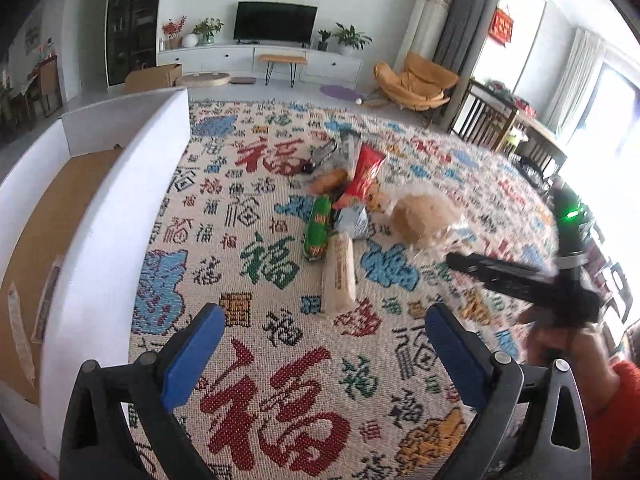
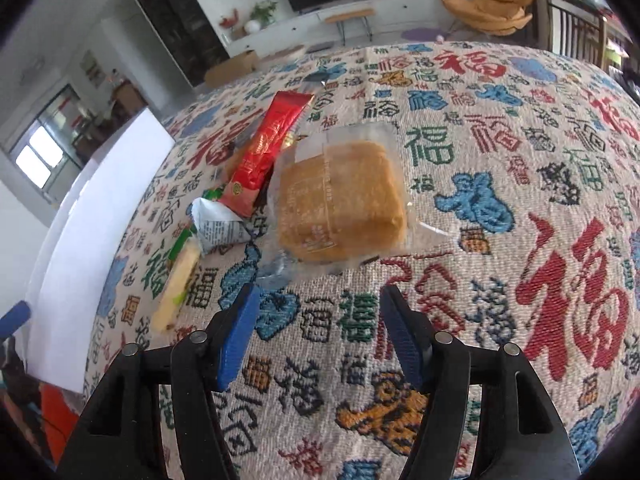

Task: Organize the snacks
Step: 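Return the left tool to the snacks and approach the green sausage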

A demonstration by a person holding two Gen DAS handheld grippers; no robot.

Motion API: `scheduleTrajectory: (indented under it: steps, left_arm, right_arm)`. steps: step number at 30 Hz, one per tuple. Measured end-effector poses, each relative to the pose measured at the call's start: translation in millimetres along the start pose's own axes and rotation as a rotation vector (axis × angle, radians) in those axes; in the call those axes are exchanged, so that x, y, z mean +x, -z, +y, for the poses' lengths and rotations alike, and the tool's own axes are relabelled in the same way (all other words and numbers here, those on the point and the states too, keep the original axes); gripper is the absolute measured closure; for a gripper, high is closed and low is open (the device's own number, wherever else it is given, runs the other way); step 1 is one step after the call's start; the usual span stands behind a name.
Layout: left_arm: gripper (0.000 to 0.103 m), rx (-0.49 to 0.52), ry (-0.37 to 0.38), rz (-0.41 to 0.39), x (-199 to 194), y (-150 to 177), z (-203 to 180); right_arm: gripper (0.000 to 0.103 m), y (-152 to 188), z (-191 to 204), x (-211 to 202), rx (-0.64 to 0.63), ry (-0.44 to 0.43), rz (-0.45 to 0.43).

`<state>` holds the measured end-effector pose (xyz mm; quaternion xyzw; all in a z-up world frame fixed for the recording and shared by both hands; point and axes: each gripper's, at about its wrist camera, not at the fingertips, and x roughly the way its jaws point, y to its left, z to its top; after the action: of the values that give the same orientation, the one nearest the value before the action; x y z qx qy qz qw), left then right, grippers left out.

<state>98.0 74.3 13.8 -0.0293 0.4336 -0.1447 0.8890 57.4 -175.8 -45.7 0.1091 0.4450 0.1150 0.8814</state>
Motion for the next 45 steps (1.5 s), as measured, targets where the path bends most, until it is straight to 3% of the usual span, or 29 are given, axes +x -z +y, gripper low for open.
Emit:
scheduleTrajectory:
  steps: [3, 5, 8, 9, 12, 14, 16, 23, 45]
  left_arm:
    - [0.003, 0.025, -0.042, 0.059, 43, 13, 0]
    - [0.003, 0.016, -0.045, 0.069, 61, 23, 10]
    - [0.003, -0.01, -0.055, 0.079, 84, 29, 26]
    - [0.003, 0.002, -0.063, 0.046, 86, 29, 26]
    - [0.001, 0.024, -0.079, 0.043, 98, 19, 26]
    - [0.0, 0.053, -0.112, 0.052, 109, 8, 24]
    - [0.0, 0.102, -0.153, 0.069, 122, -3, 18]
    - [0.0, 0.077, -0.16, 0.057, 149, -35, 17]
    - [0.0, 0.064, -0.171, 0.055, 148, -35, 16]
  right_arm:
    - [0.034, 21, 0, -27, -0.161, 0.102, -0.074]
    - [0.033, 32, -18, -30, -0.178, 0.193, -0.098]
    - [0.033, 35, -63, -21, -0.081, 0.298, -0.061]
    - [0.033, 33, -80, -18, -0.035, 0.335, -0.046]
    - [0.033, 21, -107, -16, 0.051, 0.376, -0.101]
    - [0.031, 11, -114, -9, 0.064, 0.409, -0.091]
    - [0.024, 5, -113, -3, 0.05, 0.42, -0.081]
    - [0.02, 5, -119, 0, 0.056, 0.415, -0.079]
    - [0.019, 6, -120, 2, 0.059, 0.415, -0.08]
